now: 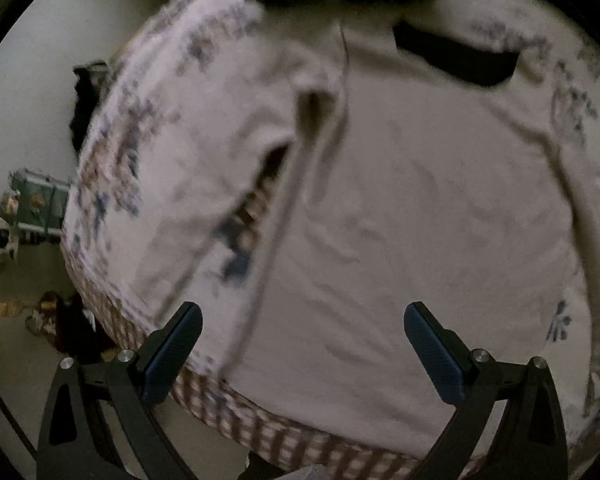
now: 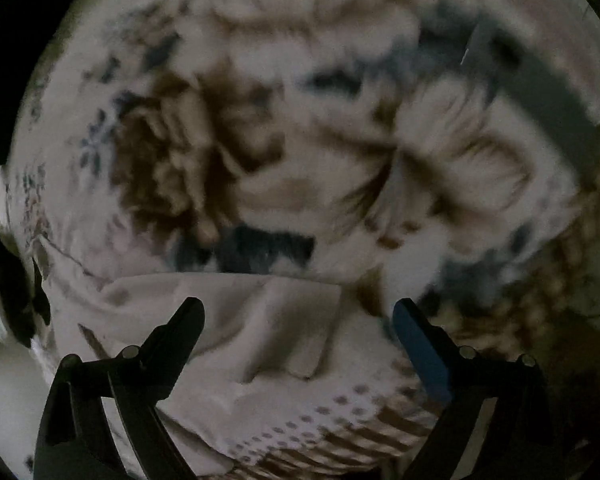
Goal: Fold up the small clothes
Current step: 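Lower the right tool to the shirt's side edge and grasp it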
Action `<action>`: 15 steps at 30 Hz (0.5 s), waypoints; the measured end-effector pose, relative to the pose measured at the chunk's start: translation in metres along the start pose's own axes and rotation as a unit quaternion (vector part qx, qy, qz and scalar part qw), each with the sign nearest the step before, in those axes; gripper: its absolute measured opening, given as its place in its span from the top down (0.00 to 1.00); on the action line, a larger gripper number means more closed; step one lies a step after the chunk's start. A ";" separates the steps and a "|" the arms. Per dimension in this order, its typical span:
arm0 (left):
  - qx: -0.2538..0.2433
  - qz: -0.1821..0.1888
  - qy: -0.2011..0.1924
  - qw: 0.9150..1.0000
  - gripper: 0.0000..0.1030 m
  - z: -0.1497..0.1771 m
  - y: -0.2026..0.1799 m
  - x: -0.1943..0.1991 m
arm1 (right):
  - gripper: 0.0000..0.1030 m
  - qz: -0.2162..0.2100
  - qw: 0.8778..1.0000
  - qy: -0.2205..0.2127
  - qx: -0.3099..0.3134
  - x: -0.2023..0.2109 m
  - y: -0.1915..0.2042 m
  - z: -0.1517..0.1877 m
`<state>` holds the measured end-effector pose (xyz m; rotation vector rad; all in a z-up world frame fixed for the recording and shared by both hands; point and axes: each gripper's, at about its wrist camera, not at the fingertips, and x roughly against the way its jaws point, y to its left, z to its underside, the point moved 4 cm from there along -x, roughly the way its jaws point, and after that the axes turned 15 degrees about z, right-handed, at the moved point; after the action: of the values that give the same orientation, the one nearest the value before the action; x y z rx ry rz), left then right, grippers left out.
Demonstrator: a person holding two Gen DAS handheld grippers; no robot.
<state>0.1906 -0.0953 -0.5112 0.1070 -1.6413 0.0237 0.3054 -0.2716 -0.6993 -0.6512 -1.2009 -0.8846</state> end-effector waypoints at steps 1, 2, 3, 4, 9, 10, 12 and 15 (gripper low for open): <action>0.002 0.011 0.008 1.000 0.00 0.001 -0.007 -0.007 | 0.39 -0.013 1.000 0.013 0.004 -0.012 0.006 0.002; 0.000 0.019 0.012 1.000 0.00 0.002 -0.014 -0.010 | 0.48 -0.018 1.000 0.020 0.010 -0.018 0.011 0.004; -0.009 0.025 0.015 1.000 0.00 0.002 -0.024 -0.015 | 0.66 -0.018 1.000 0.014 0.018 -0.022 0.019 0.005; -0.018 0.026 0.015 0.999 0.00 0.002 -0.033 -0.016 | 0.89 -0.020 0.999 0.002 0.024 -0.020 0.024 0.006; -0.046 0.044 -0.001 0.998 0.00 -0.004 -0.065 -0.011 | 0.91 -0.040 0.995 -0.085 0.024 0.040 0.036 -0.003; -0.052 0.049 -0.005 0.997 0.00 -0.006 -0.070 -0.010 | 0.91 -0.043 0.994 -0.101 0.021 0.053 0.036 -0.009; -0.066 0.054 -0.009 0.996 0.00 -0.010 -0.079 -0.009 | 0.91 -0.048 0.989 -0.141 0.018 0.090 0.038 -0.027; -0.077 0.059 -0.011 0.995 0.00 -0.015 -0.089 -0.012 | 0.91 -0.048 0.983 -0.177 0.020 0.123 0.043 -0.061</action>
<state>0.2143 -0.1824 -0.5261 -0.1081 -1.6641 -0.0148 0.3874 -0.3281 -0.5950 -0.7438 -1.5749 -0.8448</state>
